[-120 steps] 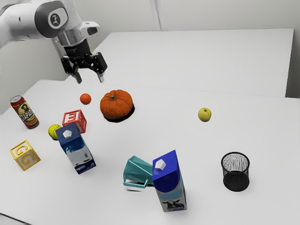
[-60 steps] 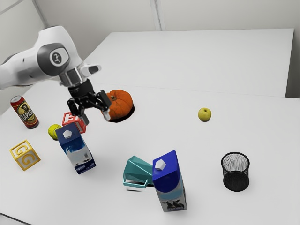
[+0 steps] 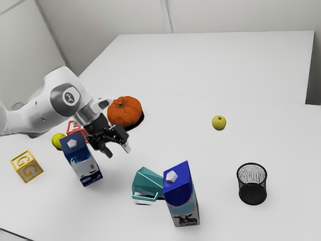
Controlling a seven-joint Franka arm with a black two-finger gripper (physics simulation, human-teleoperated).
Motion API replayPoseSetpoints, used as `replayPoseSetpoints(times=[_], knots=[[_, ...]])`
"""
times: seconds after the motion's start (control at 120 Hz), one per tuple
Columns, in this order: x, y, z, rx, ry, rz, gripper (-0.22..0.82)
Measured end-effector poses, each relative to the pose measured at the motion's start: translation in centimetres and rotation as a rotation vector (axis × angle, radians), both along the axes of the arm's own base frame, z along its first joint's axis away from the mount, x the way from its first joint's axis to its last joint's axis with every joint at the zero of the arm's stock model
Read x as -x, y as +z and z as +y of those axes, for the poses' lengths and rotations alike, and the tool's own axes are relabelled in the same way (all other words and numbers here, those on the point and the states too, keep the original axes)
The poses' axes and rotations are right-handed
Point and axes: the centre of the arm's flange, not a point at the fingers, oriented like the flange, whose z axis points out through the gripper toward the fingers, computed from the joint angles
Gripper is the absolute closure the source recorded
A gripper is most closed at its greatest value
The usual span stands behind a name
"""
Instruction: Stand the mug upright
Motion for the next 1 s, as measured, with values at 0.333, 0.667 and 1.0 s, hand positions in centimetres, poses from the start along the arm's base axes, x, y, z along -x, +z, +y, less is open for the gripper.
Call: replayPoseSetpoints(times=[0.333,0.667,1.0], knots=[[0.9,-4.4,-0.7,0.090,-0.065,-0.016,0.00],[0.5,-7.8,-2.0,0.209,-0.108,-0.038,0.00],[0.9,-9.0,-4.2,0.253,-0.238,-0.089,0.00]])
